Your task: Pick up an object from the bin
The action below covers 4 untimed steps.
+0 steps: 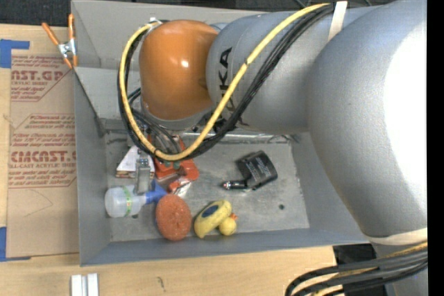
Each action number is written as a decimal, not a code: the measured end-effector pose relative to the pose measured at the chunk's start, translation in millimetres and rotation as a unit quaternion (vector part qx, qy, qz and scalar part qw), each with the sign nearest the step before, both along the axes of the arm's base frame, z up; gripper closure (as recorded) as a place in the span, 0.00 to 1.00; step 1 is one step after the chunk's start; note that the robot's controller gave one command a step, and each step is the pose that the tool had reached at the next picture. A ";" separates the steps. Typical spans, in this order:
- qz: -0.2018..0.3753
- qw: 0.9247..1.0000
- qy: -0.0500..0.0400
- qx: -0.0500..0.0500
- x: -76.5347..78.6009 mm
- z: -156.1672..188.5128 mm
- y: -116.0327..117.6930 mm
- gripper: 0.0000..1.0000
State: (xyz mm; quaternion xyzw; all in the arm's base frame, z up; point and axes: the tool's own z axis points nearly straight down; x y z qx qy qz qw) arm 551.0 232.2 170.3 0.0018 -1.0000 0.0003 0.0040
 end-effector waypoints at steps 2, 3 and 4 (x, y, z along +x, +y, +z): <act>0.038 0.999 -0.004 0.001 18.4 -35.2 -26.8 0.00; 0.050 0.999 -0.008 0.003 -7.1 -66.1 -78.0 0.00; 0.101 0.995 -0.013 0.004 -54.1 -95.9 -84.1 1.00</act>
Offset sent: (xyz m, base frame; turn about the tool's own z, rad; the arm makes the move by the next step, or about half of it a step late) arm 0.0285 -0.0451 -0.0601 -0.1234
